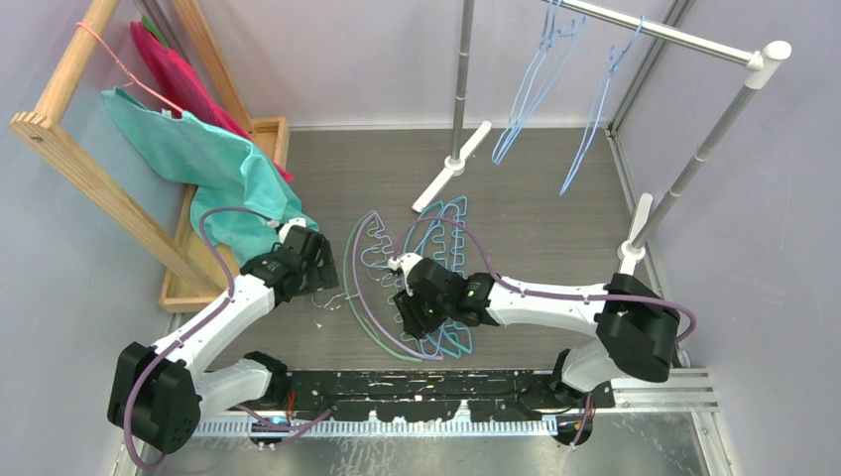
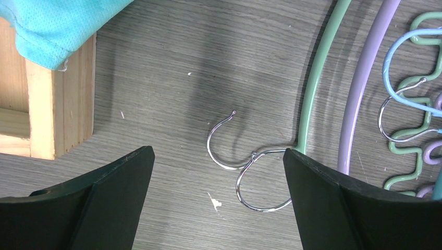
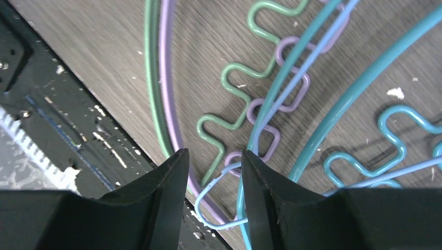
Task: Organize the hangers
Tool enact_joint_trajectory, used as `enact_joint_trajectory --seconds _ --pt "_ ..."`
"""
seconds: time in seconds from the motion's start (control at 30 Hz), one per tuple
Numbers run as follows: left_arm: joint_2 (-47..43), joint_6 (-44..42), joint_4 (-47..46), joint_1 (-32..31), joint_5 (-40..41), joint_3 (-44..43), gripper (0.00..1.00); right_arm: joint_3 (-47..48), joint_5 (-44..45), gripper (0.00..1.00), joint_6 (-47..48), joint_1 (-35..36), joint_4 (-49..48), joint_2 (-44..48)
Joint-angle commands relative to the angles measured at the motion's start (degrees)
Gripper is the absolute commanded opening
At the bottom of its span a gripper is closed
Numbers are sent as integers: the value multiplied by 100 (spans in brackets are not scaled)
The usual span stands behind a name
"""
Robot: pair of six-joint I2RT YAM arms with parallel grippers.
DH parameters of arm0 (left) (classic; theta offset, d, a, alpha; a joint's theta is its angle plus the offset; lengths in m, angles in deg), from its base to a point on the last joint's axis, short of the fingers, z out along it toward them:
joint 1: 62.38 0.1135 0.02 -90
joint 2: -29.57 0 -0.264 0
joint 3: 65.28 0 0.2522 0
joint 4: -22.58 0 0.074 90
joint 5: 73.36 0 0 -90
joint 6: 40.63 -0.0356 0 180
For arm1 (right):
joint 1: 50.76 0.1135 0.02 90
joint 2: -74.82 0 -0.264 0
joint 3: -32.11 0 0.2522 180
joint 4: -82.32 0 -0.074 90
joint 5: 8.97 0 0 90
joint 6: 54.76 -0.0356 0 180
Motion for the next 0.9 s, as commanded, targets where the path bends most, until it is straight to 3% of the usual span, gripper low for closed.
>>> enact_joint_trajectory --seconds 0.0,0.53,0.87 --pt "-7 32 -89 32 111 -48 98 -28 464 47 -431 23 -771 74" --pt "-84 129 -208 27 3 131 98 -316 1043 46 -414 20 -944 -403" --pt "-138 167 -191 32 -20 193 98 -476 999 39 -426 21 -1147 -442"
